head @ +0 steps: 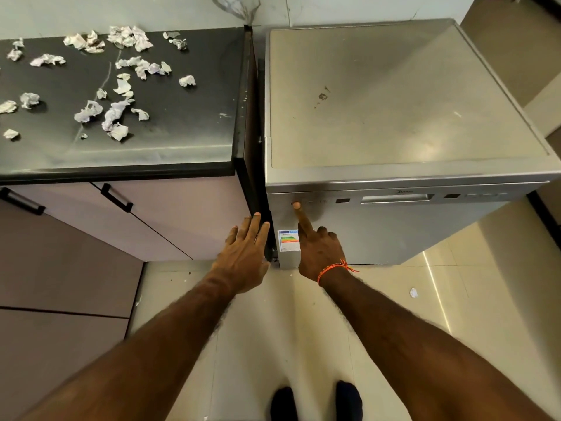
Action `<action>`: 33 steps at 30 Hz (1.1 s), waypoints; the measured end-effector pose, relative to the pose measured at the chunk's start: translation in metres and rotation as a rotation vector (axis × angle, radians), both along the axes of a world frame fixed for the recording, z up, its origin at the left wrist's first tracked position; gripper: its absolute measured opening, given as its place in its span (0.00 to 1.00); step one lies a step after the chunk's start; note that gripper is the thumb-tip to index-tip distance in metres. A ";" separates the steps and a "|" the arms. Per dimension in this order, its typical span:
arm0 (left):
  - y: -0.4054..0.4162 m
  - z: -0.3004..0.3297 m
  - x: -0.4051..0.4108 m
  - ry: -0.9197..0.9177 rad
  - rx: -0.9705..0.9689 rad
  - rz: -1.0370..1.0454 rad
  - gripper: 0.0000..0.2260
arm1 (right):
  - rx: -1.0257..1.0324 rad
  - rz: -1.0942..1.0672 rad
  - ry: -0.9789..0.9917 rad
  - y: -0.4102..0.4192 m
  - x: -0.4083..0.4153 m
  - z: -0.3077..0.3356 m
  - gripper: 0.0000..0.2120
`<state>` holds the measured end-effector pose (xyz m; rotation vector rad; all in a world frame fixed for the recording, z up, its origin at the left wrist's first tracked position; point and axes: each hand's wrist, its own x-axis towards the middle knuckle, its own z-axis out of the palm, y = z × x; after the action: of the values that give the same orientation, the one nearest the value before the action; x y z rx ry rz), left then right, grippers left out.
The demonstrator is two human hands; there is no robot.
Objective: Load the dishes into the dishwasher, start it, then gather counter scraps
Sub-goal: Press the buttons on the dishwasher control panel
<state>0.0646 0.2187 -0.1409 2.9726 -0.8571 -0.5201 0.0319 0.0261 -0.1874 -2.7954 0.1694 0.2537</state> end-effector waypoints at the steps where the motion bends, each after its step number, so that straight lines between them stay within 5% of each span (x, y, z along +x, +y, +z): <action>1: 0.000 0.001 0.001 -0.006 -0.002 0.003 0.40 | -0.019 0.012 0.007 0.002 -0.001 0.002 0.65; 10: -0.013 -0.002 -0.020 0.015 -0.038 -0.012 0.40 | -0.212 0.072 -0.014 -0.007 -0.027 0.017 0.40; 33: -0.047 -0.019 -0.020 0.004 -0.032 -0.024 0.42 | -0.149 0.128 -0.059 -0.030 -0.018 0.006 0.51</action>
<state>0.0451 0.1716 -0.1602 2.9352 -0.8930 -0.5077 0.0135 -0.0038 -0.1809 -2.9620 -0.0050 0.1965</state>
